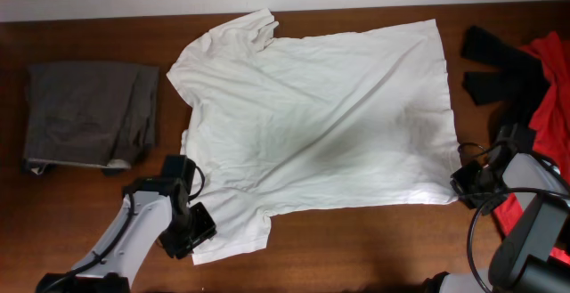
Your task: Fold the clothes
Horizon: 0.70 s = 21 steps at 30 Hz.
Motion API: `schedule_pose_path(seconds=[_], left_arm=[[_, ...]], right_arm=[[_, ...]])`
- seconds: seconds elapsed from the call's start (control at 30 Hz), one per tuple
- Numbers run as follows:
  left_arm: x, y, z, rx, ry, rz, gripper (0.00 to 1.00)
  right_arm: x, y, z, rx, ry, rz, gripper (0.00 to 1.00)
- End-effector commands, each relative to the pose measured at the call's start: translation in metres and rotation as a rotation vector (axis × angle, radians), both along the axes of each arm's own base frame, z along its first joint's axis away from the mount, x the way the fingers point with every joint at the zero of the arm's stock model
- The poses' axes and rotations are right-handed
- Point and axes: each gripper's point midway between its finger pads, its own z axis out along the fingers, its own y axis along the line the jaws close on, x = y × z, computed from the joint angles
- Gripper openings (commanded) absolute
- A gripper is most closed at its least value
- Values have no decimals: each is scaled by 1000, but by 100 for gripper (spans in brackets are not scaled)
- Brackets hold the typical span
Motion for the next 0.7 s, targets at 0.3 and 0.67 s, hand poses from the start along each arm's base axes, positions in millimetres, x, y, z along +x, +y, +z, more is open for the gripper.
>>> schedule_pose_path(seconds=[0.3,0.67], left_arm=[[-4,9,-10,-10,15,166,60],[-27,-3,-34,-78,40,198,41]], right_arm=[[-23,0,-18,-14,97,-14,19],[-23,0,-18,-14,97,-14,19]])
